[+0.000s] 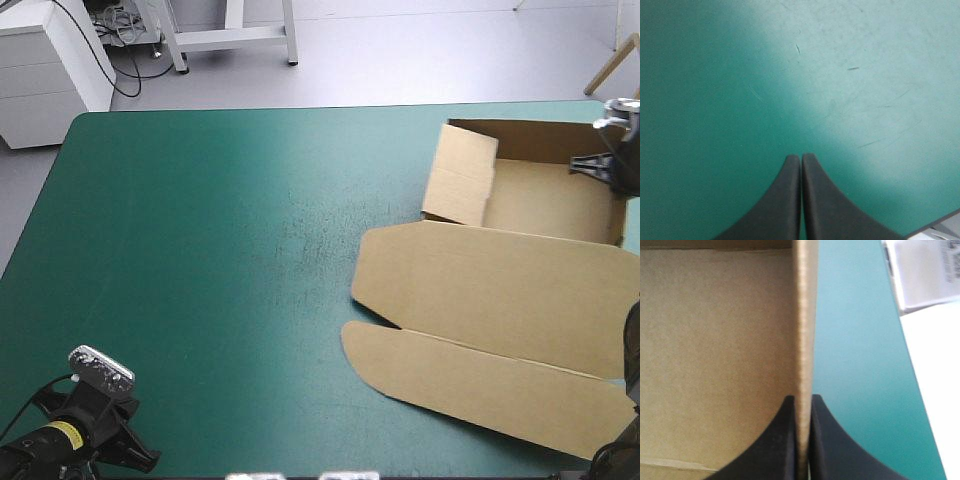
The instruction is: Fold the box
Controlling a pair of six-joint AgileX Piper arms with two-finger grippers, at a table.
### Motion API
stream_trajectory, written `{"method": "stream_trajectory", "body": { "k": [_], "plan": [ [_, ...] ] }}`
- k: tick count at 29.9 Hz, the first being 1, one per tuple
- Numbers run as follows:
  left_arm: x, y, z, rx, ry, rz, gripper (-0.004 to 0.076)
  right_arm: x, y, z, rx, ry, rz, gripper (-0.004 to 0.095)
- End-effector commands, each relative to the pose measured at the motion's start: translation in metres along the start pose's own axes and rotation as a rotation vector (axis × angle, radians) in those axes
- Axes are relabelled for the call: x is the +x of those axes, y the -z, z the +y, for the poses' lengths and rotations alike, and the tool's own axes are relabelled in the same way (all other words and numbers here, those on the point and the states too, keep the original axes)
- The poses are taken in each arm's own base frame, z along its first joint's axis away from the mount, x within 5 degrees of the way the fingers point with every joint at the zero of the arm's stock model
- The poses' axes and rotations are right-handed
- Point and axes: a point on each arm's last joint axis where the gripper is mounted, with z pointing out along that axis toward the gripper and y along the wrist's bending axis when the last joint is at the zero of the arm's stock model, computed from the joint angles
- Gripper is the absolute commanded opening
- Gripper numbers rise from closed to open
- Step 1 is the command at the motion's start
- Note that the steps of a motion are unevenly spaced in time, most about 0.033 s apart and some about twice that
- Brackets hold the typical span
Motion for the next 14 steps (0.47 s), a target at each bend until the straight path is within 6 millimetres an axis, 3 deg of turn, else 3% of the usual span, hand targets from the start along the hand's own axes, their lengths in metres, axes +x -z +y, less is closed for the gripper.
{"method": "stream_trajectory", "body": {
  "k": [1,5,8,14],
  "plan": [
    [-0.008,0.005,0.001,-0.005,0.007,-0.053,-0.001,-0.001,0.019,-0.049,0.075,-0.09,-0.082,-0.0019],
    [-0.008,0.005,0.001,-0.005,0.007,-0.053,-0.001,0.005,0.004,-0.082,0.106,-0.199,-0.029,-0.0019],
    [-0.008,0.005,0.001,-0.004,0.007,-0.05,-0.001,0.008,-0.002,-0.093,0.127,-0.216,-0.008,0.0003],
    [-0.008,0.005,0.001,-0.004,0.007,-0.05,-0.001,0.008,-0.002,-0.101,0.221,-0.166,-0.005,0.0234]
  ]
}}
